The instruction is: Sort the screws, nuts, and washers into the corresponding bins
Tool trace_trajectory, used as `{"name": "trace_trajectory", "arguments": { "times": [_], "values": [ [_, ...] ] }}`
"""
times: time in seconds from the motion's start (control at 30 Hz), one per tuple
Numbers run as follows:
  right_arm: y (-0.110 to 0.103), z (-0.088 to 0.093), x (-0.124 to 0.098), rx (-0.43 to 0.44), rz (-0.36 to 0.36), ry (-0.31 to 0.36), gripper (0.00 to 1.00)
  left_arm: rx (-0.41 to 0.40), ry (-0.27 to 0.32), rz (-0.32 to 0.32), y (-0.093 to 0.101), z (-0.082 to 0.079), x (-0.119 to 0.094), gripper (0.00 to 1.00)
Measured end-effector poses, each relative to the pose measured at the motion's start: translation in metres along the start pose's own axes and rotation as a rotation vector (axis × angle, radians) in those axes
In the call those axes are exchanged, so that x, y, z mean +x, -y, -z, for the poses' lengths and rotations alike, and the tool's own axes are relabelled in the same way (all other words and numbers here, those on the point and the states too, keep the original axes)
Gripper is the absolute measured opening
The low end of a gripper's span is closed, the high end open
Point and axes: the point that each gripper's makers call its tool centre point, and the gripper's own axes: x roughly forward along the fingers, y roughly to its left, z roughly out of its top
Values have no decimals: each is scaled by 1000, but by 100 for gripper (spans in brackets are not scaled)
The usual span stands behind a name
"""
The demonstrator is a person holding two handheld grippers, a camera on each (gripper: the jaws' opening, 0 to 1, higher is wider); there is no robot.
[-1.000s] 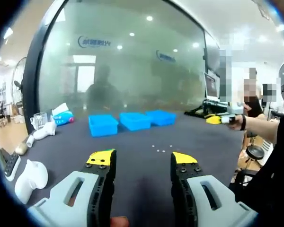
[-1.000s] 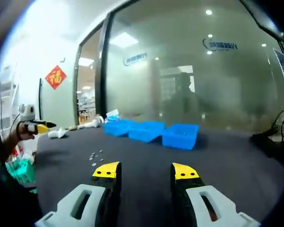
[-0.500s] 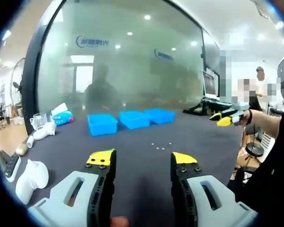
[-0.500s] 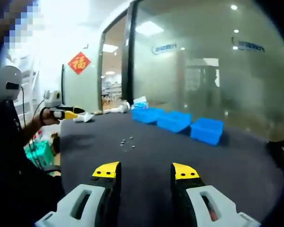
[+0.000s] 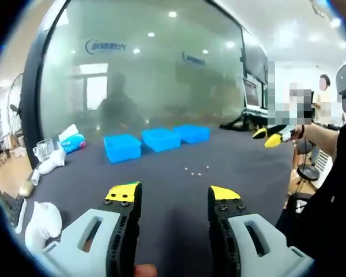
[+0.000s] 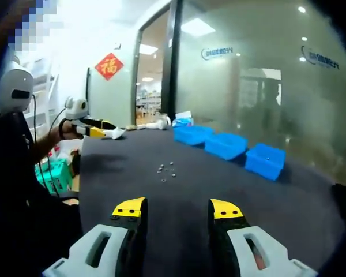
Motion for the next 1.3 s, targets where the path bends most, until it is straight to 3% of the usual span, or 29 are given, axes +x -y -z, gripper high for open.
{"name": "trace_trajectory", "arguments": {
  "times": [0.23, 0.3, 0.43, 0.57, 1.07, 1.3],
  "values": [
    [-1, 4, -2, -6, -7, -19, 38, 79, -59, 79, 2, -5, 16, 45],
    [0, 5, -2, -5, 1, -23, 38, 114, -110, 123, 5, 0, 21, 45],
    [0, 9, -3, -7, 1, -36, 38, 120, -155, 194, 12, 0, 32, 45],
    [0, 12, -4, -8, 2, -37, 38, 177, -255, 254, 16, 10, 46, 42],
    [-5, 18, -5, -20, -8, -57, 38, 267, -385, 389, 36, 4, 88, 41],
    [-6, 17, -2, -25, -16, -58, 38, 269, -451, 417, 39, 7, 106, 39]
  ]
}}
